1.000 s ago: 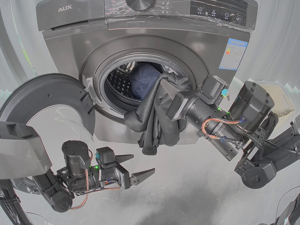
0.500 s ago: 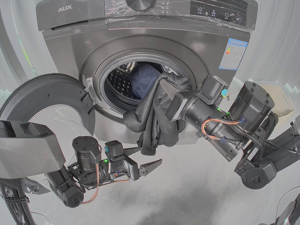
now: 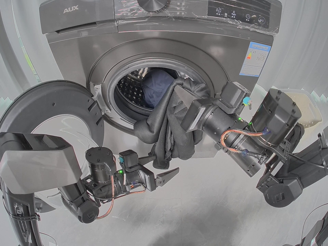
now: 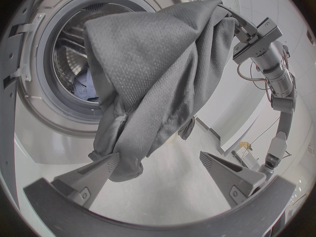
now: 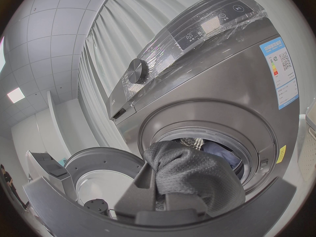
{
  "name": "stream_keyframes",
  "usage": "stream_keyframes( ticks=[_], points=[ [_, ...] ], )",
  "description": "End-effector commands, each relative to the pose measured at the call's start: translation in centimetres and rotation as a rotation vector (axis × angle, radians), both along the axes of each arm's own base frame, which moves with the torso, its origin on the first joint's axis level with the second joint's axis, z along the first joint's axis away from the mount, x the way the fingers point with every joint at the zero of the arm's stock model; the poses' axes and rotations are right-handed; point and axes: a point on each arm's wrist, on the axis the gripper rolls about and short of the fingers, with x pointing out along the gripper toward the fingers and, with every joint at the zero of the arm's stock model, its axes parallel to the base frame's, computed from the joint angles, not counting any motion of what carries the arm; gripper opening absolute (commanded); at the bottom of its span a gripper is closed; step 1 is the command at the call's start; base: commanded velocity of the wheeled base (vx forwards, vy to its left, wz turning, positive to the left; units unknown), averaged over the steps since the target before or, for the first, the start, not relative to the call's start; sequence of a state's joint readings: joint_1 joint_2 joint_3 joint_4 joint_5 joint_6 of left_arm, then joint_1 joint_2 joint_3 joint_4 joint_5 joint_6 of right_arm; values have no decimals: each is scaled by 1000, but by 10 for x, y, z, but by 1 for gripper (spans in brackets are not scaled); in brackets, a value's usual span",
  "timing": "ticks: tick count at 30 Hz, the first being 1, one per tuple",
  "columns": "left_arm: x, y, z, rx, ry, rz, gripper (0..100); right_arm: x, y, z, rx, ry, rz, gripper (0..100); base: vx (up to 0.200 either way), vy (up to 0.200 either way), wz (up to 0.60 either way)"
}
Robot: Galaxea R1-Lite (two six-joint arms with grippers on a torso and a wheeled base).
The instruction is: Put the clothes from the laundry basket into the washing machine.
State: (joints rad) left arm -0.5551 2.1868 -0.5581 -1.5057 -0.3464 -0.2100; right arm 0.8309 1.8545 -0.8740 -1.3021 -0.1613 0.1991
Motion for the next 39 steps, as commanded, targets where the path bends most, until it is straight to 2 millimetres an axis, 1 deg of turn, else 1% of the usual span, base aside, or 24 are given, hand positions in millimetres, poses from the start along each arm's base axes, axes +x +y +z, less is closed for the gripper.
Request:
stream_keyframes(
  ticks=[1, 8, 11, 18, 25, 27, 28, 35, 39],
  points=[
    [4, -2, -7, -2, -9, 13, 100, 0, 0, 1, 2, -1, 1, 0, 0, 0, 0],
    [13, -7, -16, 3, -18, 29, 100, 0, 1, 0, 0, 0, 2, 0, 0, 0, 0],
    [13, -8, -17, 6, -17, 29, 100, -1, 0, 0, 0, 0, 2, 0, 0, 0, 0],
    [19, -8, -28, 35, -22, 67, 100, -1, 0, 0, 0, 0, 2, 0, 0, 0, 0],
    [29, -9, -28, 48, -69, 86, 100, -1, 0, 0, 0, 0, 2, 0, 0, 0, 0],
    [32, -7, -29, 56, -79, 126, 100, -1, 0, 0, 0, 0, 2, 0, 0, 0, 0],
    [33, -7, -29, 57, -81, 135, 0, -1, 0, 0, 0, 0, 2, 0, 0, 0, 0],
    [39, -6, -27, 52, -98, 174, 0, 0, 1, -1, -1, 1, 2, 0, 0, 0, 0],
    [37, -5, -25, 56, -104, 175, 0, -1, 0, -4, -11, 10, 1, 0, 0, 0, 0]
  ],
)
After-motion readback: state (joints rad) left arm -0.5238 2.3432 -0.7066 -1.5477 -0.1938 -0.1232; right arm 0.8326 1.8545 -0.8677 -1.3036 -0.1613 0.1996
